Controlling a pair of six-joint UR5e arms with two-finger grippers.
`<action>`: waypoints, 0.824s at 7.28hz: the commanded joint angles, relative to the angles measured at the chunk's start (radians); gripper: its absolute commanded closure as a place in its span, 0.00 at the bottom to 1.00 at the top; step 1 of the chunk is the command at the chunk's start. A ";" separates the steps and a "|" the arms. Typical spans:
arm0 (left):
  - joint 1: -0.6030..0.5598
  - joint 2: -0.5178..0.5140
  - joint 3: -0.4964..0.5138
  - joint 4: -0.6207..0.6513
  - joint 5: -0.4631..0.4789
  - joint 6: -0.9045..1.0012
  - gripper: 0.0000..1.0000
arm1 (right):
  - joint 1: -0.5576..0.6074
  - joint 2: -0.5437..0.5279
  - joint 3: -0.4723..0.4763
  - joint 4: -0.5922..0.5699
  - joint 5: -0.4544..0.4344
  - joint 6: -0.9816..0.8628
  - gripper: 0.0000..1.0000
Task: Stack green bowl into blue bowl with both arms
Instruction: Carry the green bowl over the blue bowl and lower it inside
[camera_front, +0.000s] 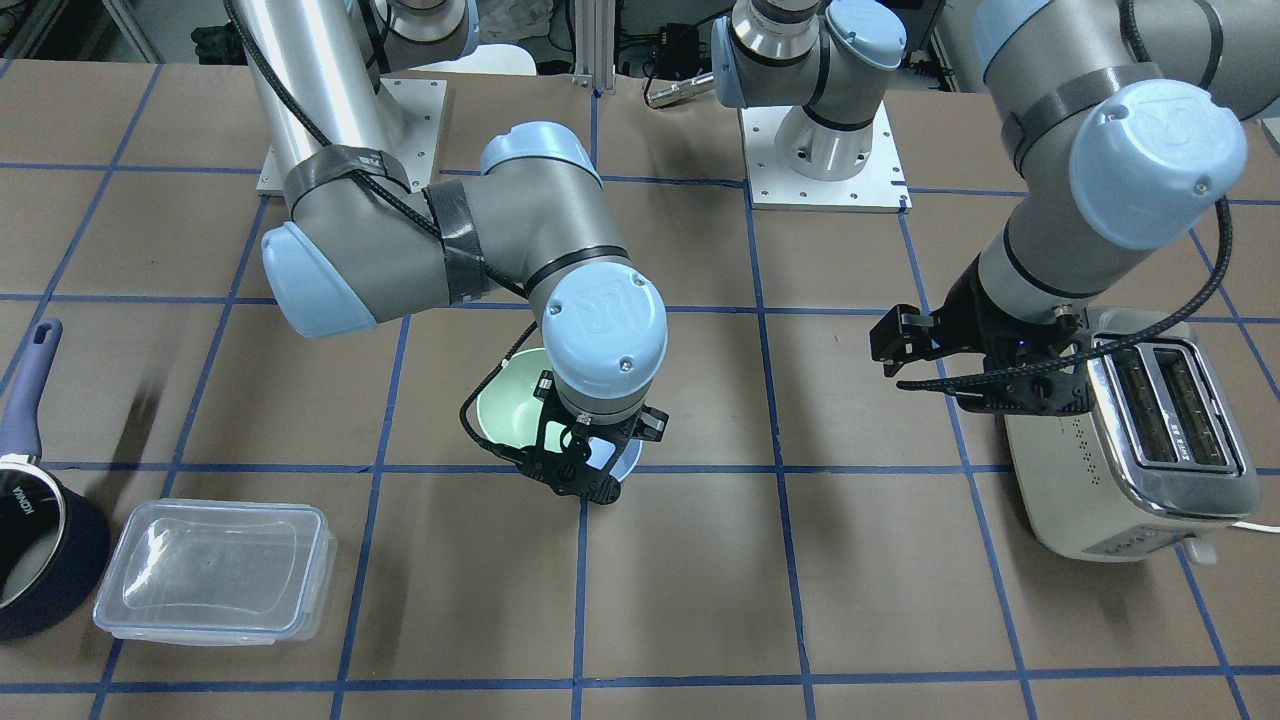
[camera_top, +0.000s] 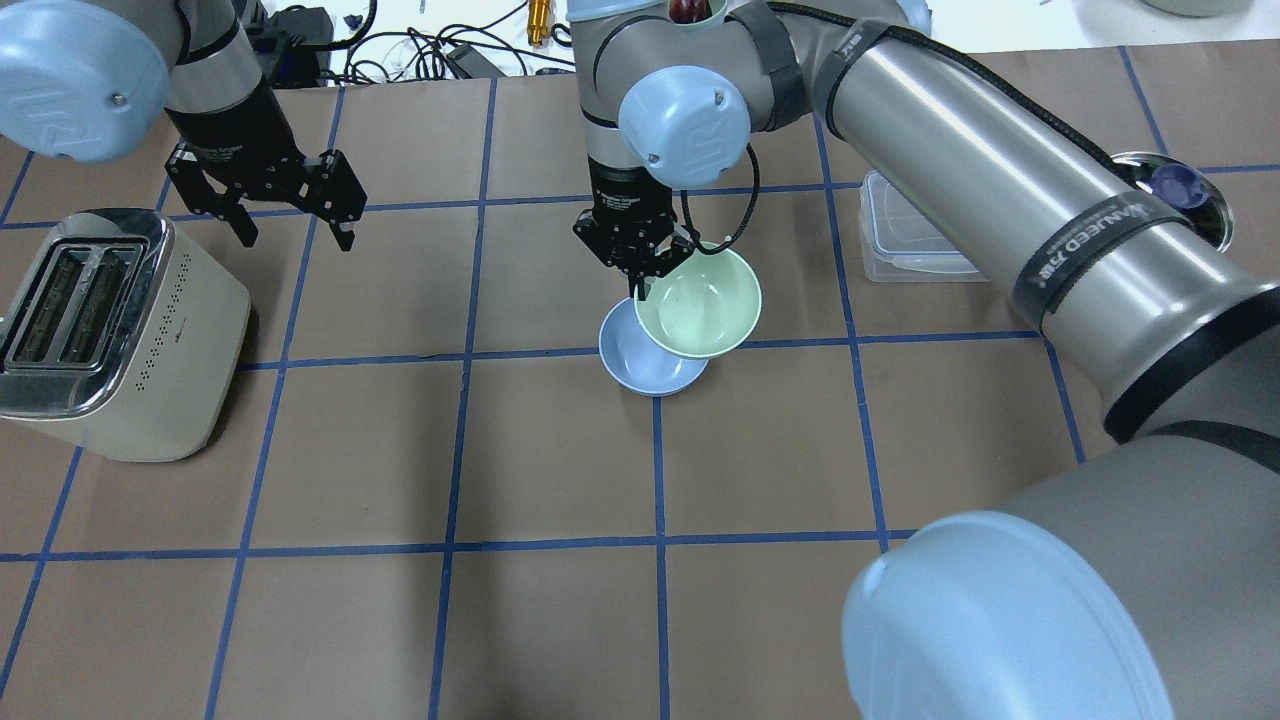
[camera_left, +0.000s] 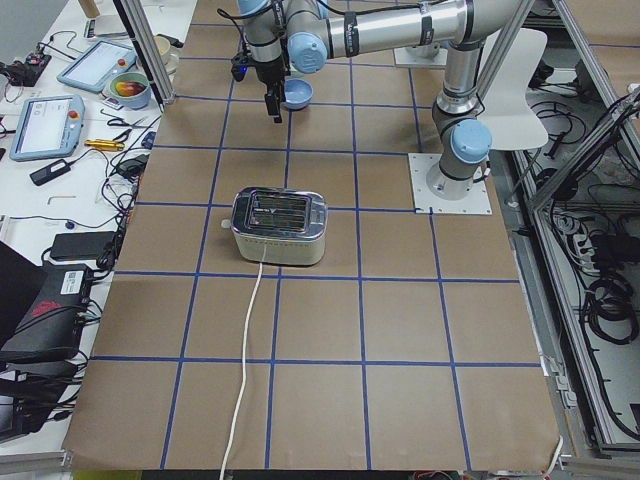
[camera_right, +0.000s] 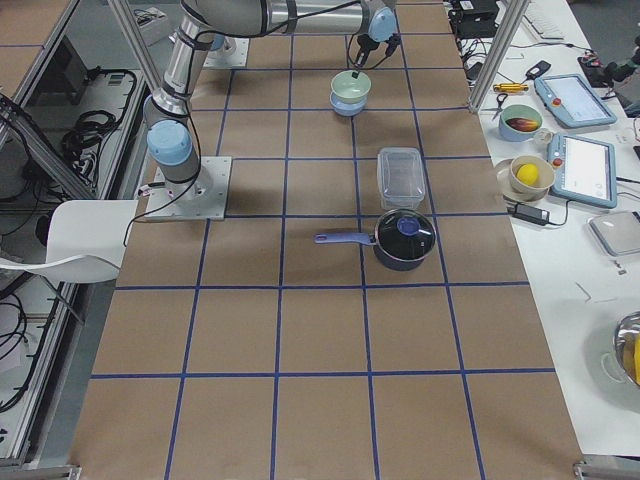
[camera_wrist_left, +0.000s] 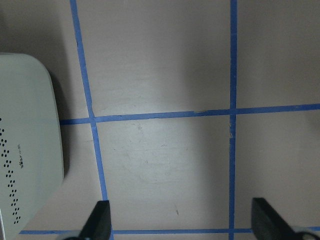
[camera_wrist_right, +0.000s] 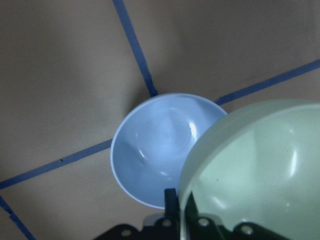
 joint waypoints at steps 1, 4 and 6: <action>-0.003 0.002 -0.017 0.001 -0.003 -0.004 0.00 | 0.032 0.039 -0.002 -0.009 0.000 0.031 1.00; -0.005 0.002 -0.017 0.003 -0.001 -0.006 0.00 | 0.041 0.053 -0.001 0.001 -0.003 0.032 0.35; -0.005 0.002 -0.014 0.003 0.002 -0.007 0.00 | 0.041 0.047 -0.002 0.004 -0.009 0.031 0.00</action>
